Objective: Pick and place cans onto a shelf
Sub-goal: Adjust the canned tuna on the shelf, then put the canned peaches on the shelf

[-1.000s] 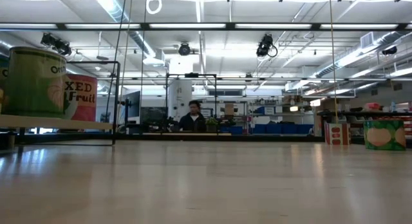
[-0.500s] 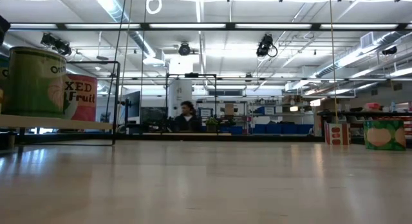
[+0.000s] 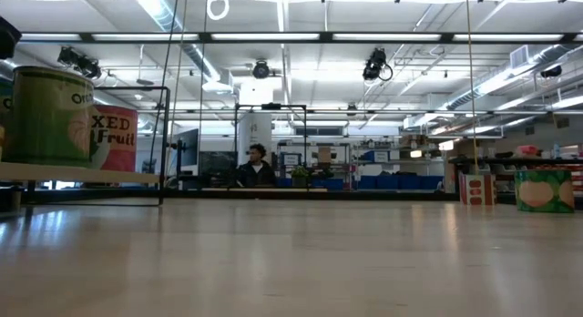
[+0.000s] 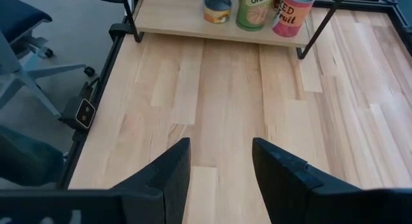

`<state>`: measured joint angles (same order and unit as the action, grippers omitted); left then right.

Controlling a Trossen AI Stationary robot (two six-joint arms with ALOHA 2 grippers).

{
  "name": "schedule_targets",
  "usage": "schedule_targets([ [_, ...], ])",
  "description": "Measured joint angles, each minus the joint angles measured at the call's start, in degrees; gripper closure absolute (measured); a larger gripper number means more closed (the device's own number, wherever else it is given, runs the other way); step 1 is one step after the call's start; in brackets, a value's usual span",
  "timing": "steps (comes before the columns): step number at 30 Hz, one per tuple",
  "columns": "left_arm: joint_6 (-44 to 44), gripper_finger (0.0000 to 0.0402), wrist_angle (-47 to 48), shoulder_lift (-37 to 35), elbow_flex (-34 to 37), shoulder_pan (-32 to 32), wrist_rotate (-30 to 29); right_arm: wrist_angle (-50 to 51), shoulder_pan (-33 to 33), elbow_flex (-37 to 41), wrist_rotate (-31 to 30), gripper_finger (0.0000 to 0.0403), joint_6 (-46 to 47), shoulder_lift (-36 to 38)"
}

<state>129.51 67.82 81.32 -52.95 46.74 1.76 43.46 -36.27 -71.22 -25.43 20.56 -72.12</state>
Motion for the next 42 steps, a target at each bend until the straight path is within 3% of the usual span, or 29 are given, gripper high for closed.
schedule_targets([
  [8,0.24,0.0393,3.93,0.04,0.09,-0.02,-0.16,0.0,0.0,0.0,0.0,0.023,0.02,-0.02],
  [24,0.24,0.0393,0.89,0.04,0.0,-0.02,-0.61,0.02,-0.02,0.0,0.02,0.023,0.33,-0.02],
  [30,0.31,0.0389,5.26,0.04,-4.41,-0.02,-0.67,0.76,-0.02,0.0,0.02,0.0229,1.69,0.0],
  [34,0.15,0.0392,12.91,0.04,-9.95,-0.02,-0.74,7.44,1.02,0.0,-1.39,0.0229,8.79,0.0],
  [37,0.02,0.0389,18.77,0.04,-14.52,0.0,-2.73,18.06,2.7,0.33,-7.7,0.0229,21.24,0.0],
  [40,-0.27,0.0375,22.23,0.03,-18.38,-0.06,-8.75,31.12,5.31,1.81,-11.68,0.0223,37.35,0.01],
  [42,-0.5,0.0362,21.95,0.02,-20.07,-0.58,-14.95,37.58,8.08,3.9,-10.45,0.0217,45.06,0.05],
])
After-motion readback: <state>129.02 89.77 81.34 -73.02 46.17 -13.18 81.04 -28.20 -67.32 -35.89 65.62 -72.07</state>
